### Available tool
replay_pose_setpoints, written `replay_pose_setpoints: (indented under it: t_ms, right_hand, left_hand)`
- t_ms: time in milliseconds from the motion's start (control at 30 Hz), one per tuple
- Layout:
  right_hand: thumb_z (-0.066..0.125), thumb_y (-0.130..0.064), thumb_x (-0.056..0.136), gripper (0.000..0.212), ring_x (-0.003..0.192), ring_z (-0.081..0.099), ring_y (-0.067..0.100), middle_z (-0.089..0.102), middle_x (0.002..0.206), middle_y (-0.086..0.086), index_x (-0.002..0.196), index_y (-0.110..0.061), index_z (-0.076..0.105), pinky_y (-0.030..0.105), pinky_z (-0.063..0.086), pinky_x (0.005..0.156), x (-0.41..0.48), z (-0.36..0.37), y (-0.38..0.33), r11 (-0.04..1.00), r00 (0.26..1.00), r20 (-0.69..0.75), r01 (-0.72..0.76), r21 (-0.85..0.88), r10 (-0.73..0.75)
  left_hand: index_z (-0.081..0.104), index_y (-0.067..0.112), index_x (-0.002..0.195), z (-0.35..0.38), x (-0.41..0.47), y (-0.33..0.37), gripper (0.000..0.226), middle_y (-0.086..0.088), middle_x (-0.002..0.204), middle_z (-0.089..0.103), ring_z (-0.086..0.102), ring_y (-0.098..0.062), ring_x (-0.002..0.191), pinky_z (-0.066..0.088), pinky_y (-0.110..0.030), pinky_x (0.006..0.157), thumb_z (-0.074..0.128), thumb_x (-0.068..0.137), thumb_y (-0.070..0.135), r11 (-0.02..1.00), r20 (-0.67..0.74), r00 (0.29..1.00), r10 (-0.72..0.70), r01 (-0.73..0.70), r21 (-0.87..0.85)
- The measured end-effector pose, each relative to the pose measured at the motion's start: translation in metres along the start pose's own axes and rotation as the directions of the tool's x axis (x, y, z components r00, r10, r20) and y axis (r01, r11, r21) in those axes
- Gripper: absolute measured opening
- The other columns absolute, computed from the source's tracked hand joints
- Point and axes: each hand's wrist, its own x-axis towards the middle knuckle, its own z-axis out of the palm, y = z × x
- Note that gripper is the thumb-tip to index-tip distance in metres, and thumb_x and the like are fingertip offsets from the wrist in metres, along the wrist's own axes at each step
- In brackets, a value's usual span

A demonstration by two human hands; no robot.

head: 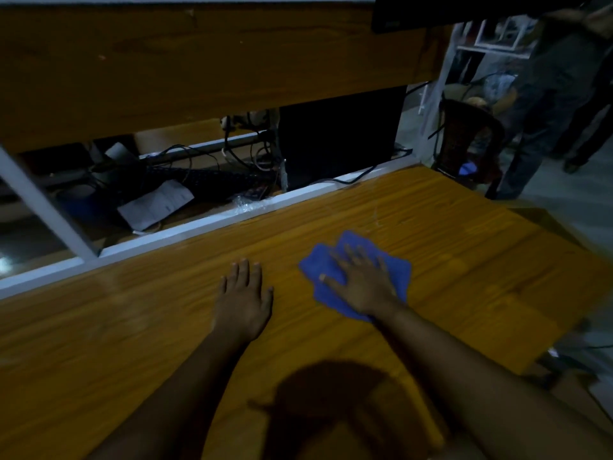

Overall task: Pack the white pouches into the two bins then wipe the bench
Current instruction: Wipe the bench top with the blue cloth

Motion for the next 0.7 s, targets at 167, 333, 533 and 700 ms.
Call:
replay_pose_setpoints:
  t_ms: [167, 333, 533, 700]
  right_hand:
    - [0.023, -0.075, 0.089, 0.075, 0.149, -0.009, 0.026, -0.006, 0.163, -0.001, 0.152, -0.038, 0.003, 0.059, -0.006, 0.115, -0.057, 0.014, -0.05, 0.999, 0.999, 0.028, 0.041, -0.02, -0.04]
    - [0.022, -0.077, 0.087, 0.075, 0.149, -0.005, 0.02, -0.002, 0.163, -0.005, 0.151, -0.042, 0.006, 0.057, 0.0, 0.116, -0.119, 0.014, -0.02, 0.963, 0.964, 0.05, 0.265, -0.04, -0.263]
    - [0.022, -0.075, 0.09, 0.075, 0.149, -0.006, 0.027, -0.001, 0.163, 0.001, 0.153, -0.035, 0.007, 0.057, 0.005, 0.115, -0.203, 0.032, -0.059, 0.977, 0.977, 0.003, 0.213, 0.0, -0.213]
    - [-0.004, -0.09, 0.069, 0.096, 0.149, -0.004, 0.02, 0.0, 0.163, -0.004, 0.151, -0.042, 0.009, 0.056, 0.002, 0.117, -0.241, 0.031, -0.056, 0.877, 0.876, 0.11, 0.477, -0.053, -0.47]
  left_hand:
    - [0.011, 0.018, 0.155, -0.002, -0.063, 0.003, 0.064, -0.006, 0.163, 0.002, -0.001, -0.023, 0.15, 0.005, -0.043, 0.121, 0.018, 0.101, 0.052, 0.996, -0.019, 0.997, -0.078, 0.077, -0.044]
    - [0.027, 0.014, 0.151, -0.008, -0.141, 0.012, 0.057, -0.01, 0.161, 0.017, 0.01, -0.026, 0.149, 0.014, -0.043, 0.12, 0.026, 0.103, 0.043, 0.982, -0.079, 0.985, -0.155, 0.145, -0.124]
    - [0.028, 0.015, 0.151, -0.014, -0.227, 0.015, 0.054, -0.009, 0.16, 0.019, 0.014, -0.026, 0.148, 0.018, -0.042, 0.119, 0.027, 0.103, 0.04, 0.992, -0.062, 0.992, -0.106, 0.1, -0.082]
    - [0.036, 0.015, 0.147, -0.017, -0.276, 0.007, 0.059, -0.01, 0.157, 0.029, 0.024, -0.029, 0.145, 0.024, -0.045, 0.116, 0.023, 0.098, 0.045, 0.994, -0.046, 0.993, -0.106, 0.105, -0.01]
